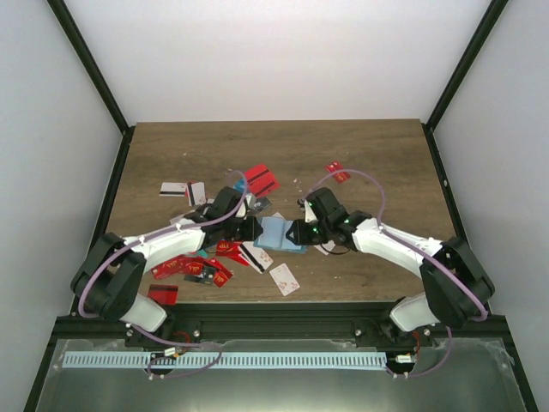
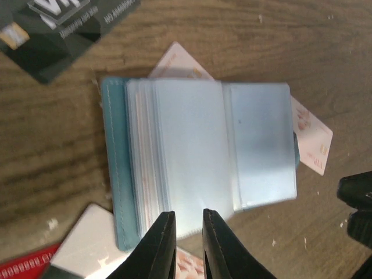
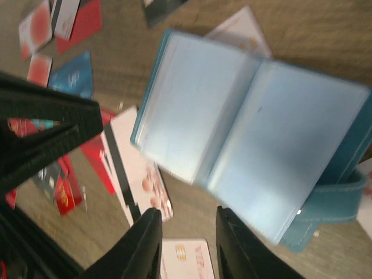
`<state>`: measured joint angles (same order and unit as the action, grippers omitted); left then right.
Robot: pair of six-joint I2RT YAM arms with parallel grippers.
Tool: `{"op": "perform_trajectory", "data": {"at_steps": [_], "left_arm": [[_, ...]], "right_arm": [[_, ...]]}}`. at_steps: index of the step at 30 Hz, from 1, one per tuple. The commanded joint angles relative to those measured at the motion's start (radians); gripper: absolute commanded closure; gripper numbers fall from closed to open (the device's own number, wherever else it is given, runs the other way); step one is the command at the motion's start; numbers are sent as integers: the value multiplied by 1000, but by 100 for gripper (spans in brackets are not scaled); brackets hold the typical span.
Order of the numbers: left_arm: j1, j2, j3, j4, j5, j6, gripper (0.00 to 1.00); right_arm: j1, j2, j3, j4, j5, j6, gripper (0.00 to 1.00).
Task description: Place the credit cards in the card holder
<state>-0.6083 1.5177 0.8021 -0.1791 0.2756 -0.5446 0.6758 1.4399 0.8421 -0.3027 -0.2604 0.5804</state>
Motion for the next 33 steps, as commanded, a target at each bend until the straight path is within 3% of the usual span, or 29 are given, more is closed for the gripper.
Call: {"op": "perform_trajectory", "data": {"at_steps": [1, 5, 9, 16, 23, 33], "left_arm": [[-59, -64, -45, -76, -52, 4, 82], [-122, -115, -92, -90, -65, -15, 76], [-175, -149, -119, -119, -107, -43, 73], [-203, -218, -180, -133, -202, -94, 67], [-232, -233, -220, -91, -198, -100, 63], [-243, -307, -255, -140, -199, -121, 62]], "right_arm": [[19, -66, -59, 40, -168, -22, 67], [32, -94, -111, 31, -226, -37, 56], [53, -102, -172, 44, -253, -37, 53], [102, -45, -189, 62, -143, -26, 47], [135, 102, -189, 96, -95, -50, 47], [311, 204, -168, 73, -118, -78, 49]]}}
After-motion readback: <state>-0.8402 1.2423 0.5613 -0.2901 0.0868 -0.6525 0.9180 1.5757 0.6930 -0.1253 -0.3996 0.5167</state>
